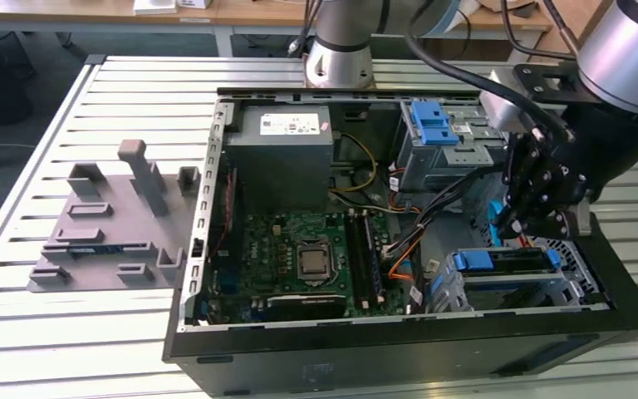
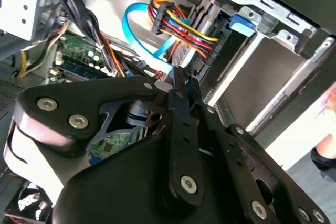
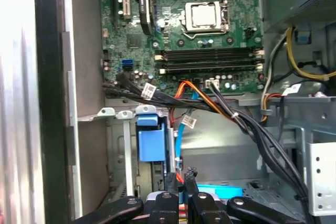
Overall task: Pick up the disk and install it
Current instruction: 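Insert the second disk wire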
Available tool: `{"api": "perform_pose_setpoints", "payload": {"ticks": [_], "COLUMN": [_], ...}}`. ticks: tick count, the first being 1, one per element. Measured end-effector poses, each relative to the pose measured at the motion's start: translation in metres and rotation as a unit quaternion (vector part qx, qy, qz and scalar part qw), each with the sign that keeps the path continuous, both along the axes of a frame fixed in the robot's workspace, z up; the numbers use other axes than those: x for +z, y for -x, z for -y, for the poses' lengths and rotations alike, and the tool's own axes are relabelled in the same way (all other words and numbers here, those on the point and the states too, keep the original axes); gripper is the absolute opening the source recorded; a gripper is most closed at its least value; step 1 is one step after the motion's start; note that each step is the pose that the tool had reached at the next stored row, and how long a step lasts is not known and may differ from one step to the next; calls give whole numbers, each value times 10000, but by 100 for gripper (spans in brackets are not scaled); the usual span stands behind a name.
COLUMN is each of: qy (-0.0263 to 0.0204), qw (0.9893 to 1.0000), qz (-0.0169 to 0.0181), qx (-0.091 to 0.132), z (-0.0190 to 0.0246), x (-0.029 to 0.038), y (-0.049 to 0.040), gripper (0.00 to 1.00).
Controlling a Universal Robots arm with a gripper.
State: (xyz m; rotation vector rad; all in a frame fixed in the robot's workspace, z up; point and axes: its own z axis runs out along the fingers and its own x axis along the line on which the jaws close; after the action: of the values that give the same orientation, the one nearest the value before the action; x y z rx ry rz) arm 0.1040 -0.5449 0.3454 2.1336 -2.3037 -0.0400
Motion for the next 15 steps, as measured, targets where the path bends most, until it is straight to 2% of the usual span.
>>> {"api": "perform_pose_setpoints", "payload": {"ticks": [2, 3, 4, 11, 12, 15], "qy": [-154, -205, -222, -223, -222, -223], "qw": [9999, 9998, 9998, 9998, 9998, 9998], "qz": [0, 0, 0, 0, 0, 0], "qx": [0, 0, 0, -3, -6, -15], "z": [22, 36, 57, 205, 218, 222], "x": [-5, -10, -18, -53, -54, -57], "y": [0, 0, 0, 0, 0, -11], "gripper": [17, 17, 17, 17, 17, 17]}}
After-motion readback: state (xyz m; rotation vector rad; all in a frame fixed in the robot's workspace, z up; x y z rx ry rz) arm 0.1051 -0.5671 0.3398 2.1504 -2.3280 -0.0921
